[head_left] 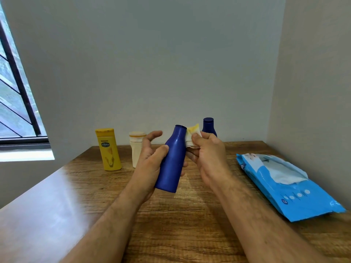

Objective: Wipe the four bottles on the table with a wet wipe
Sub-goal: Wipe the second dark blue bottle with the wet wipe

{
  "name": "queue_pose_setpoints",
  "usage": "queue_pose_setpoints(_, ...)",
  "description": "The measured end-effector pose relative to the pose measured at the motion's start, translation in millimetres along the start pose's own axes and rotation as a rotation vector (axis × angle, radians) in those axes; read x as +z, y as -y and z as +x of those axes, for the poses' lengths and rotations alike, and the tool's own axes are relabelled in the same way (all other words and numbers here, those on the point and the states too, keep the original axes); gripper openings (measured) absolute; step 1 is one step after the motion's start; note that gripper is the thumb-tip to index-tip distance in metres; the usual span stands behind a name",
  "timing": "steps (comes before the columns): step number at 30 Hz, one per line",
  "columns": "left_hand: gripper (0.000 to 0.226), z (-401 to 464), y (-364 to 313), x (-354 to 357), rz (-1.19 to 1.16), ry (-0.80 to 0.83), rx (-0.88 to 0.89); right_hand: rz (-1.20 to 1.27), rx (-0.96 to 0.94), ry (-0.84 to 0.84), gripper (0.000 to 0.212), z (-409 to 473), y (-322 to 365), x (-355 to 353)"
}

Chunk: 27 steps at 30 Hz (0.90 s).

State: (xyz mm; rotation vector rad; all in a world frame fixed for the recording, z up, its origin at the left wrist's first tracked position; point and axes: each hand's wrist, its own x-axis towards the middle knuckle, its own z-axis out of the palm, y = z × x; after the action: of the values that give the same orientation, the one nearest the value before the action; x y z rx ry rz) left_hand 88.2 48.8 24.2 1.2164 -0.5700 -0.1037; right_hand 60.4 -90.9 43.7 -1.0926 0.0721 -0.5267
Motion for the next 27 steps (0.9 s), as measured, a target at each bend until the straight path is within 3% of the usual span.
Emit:
queue_pose_setpoints(4, 0.019, 3, 2, 0, -0.061, -0.085, 0.005, -0.323, -0.212, -0.075, 0.005, -3, -5, -1)
queue_pose_setpoints(8, 0.027, 6, 3, -4, 0.024, -0.139, 0.031, -0.529, -0.287, -0.047, 0.003, -5, -7, -3)
queue_pose_setpoints(13, 0.025, 2, 3, -1, 0.073, -0.088, 0.069, -0.596, -0.226, 0.019, 0.008, -2, -9, -5)
queue_pose_setpoints(19, 0.021, 6, 7, -8, 0.113, -0.202, 0.053, -0.606, -0.276, 0.222, 0.018, -11, 4, -5)
queue_pose_setpoints(23, 0.023, 7, 8, 1, -0.137, -0.258, -0.060, -0.595, -0.292, 0.331, 0.019, -15, 6, -5)
queue_pose_setpoints(27, 0.023, 2, 6, 12, -0.356, -0.262, -0.176, -0.736, -0.356, 0.264, 0.010, -15, -3, 1)
